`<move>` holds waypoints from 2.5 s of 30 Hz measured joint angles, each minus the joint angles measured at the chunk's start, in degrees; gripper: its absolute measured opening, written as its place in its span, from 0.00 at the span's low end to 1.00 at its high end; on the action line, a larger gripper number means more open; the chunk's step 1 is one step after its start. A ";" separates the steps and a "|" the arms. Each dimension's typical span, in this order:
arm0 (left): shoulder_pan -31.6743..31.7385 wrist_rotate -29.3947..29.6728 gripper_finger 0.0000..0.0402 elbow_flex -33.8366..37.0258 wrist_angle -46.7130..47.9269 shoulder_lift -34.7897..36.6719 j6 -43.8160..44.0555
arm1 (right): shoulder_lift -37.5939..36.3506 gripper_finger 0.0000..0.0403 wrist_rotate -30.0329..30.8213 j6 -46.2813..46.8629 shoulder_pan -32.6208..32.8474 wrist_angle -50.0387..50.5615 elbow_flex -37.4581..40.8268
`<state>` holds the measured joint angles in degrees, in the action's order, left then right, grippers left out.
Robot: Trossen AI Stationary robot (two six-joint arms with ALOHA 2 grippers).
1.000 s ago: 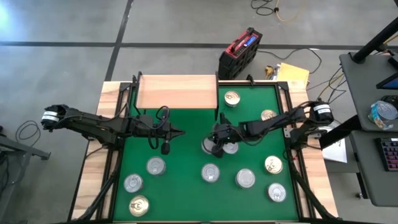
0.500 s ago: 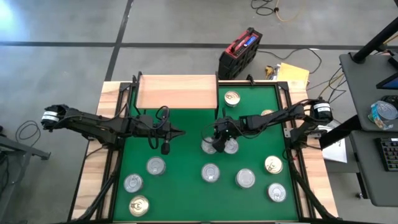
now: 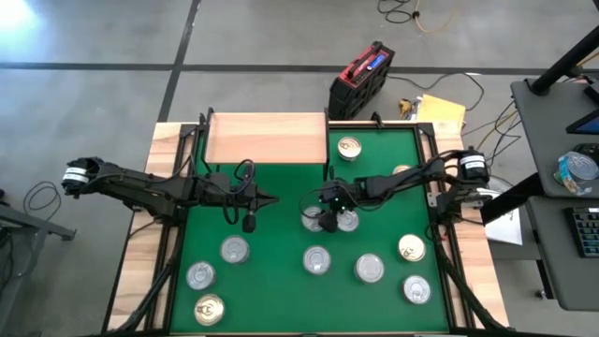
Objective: Stack canned seafood by type on shelf
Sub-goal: Put the top right blue tuna can on the shelf
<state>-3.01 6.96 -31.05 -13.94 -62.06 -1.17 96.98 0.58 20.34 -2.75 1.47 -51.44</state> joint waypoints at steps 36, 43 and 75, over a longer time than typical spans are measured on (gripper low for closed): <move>-0.02 0.04 0.00 0.00 0.56 0.00 -0.02 | -6.52 0.02 4.04 0.61 4.96 -1.84 0.17; -0.02 0.04 0.00 0.00 0.66 0.00 0.00 | -6.52 0.02 6.00 4.40 4.03 2.26 0.17; -0.01 0.07 0.00 0.00 1.31 -0.98 -0.04 | 2.52 0.93 14.02 -7.25 7.83 10.19 -10.97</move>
<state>-3.02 7.03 -31.05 -12.63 -63.05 -1.21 99.50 14.60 13.09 5.08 11.67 -62.40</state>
